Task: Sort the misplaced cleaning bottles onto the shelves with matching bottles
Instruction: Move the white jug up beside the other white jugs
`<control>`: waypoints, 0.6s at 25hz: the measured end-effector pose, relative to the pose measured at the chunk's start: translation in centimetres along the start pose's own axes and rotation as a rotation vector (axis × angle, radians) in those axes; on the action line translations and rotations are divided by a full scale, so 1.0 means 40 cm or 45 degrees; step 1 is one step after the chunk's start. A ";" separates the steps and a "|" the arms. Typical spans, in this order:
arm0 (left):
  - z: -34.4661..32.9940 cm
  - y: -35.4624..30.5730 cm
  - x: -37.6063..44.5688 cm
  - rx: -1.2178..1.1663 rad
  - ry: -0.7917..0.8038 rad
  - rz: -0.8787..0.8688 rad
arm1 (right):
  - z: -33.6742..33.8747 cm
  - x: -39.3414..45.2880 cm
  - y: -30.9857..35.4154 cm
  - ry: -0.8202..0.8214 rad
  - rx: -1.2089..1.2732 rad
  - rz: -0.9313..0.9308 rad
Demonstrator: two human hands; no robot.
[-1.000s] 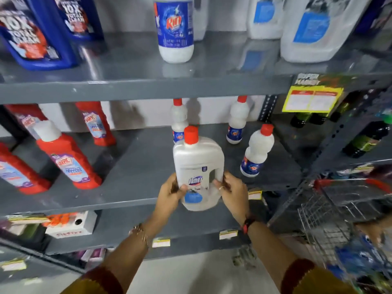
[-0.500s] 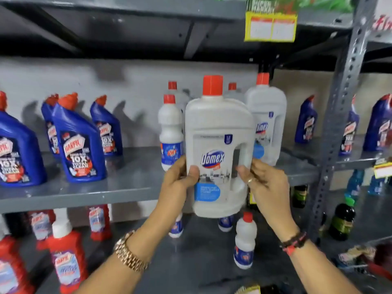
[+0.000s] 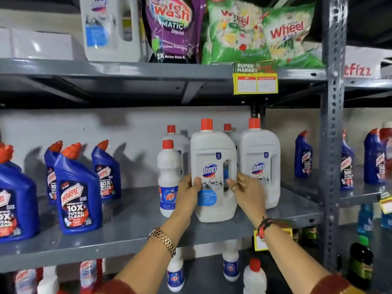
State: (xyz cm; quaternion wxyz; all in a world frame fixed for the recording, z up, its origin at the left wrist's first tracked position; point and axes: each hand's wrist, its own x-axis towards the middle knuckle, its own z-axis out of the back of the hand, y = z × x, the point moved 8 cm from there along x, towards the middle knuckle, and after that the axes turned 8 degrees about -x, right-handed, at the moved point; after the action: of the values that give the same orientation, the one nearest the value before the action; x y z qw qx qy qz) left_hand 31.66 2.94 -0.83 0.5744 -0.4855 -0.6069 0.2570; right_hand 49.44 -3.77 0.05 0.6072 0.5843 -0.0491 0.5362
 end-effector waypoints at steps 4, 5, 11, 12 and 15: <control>-0.005 0.016 0.014 0.046 -0.047 -0.009 | -0.025 -0.002 -0.017 -0.050 0.045 -0.066; -0.002 0.016 0.013 0.080 -0.076 -0.037 | -0.028 -0.005 -0.016 -0.070 0.048 -0.061; 0.087 -0.024 -0.065 0.102 -0.336 -0.485 | -0.048 -0.037 -0.061 0.002 0.348 -0.104; 0.123 -0.033 -0.082 0.143 -0.424 -0.572 | -0.053 -0.041 -0.074 0.039 0.378 -0.108; 0.211 -0.046 -0.067 0.387 -0.576 -0.583 | -0.057 -0.042 -0.099 0.102 0.438 -0.120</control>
State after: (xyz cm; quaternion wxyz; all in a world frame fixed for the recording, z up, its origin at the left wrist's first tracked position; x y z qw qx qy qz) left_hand 22.77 1.92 -2.17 0.5337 -0.1767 -0.7667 0.3101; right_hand 50.24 -2.03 -4.42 0.5241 0.6593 0.0951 0.5306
